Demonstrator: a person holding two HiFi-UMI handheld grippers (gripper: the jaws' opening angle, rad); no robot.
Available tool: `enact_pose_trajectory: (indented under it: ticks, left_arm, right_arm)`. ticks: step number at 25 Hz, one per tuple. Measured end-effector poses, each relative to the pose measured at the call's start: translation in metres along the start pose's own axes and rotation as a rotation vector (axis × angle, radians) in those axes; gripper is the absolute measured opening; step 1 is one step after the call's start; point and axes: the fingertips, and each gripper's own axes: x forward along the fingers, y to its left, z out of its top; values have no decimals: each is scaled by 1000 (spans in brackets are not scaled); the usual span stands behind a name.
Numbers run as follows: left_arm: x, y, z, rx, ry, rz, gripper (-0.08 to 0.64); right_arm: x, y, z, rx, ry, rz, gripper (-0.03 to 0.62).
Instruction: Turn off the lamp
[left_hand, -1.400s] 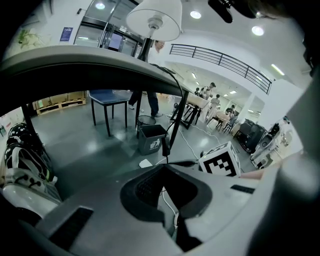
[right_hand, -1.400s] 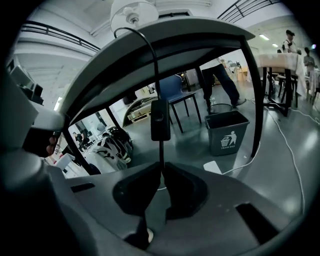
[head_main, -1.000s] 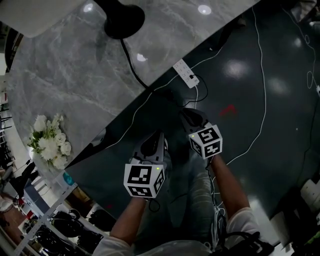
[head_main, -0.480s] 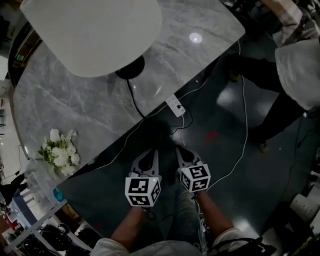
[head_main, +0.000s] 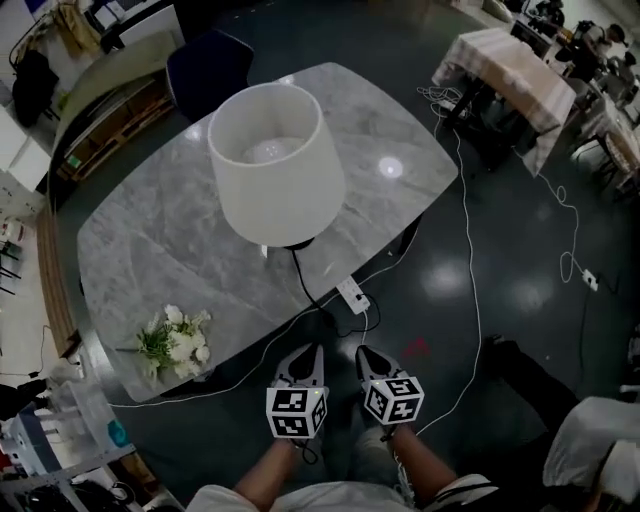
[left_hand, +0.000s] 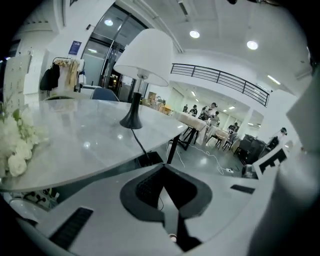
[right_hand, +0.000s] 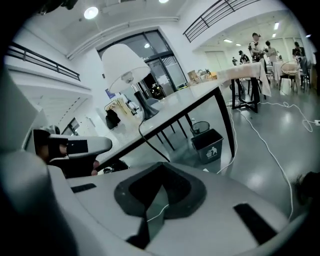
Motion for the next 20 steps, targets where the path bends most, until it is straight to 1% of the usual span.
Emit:
enact_pose_trajectory:
  ticks: [3,5,8,12,16,20]
  left_arm:
    - [-17,-5,23,6,-25,8,8]
    - [-29,-12,38,9,-46,13,8]
    - [-43,-20,57,22,-81,15,8]
    - [-62,-26,83,64,-128,18,8]
    - [-82,-28,102,96,-171,25,8]
    - [-92,-32,118,107,-206,38,8]
  right_arm:
    - [-14,15,23,36,-12,17,0]
    - [-24,26,36,37,-17,27,-1]
    - [-36,36,54,17,-37,31,0]
    - [-51,50,79,1,-84,34,0]
    - [-65,65,96,-30,-118,38,0]
    - [-81,74,113,-71,-150,36,0]
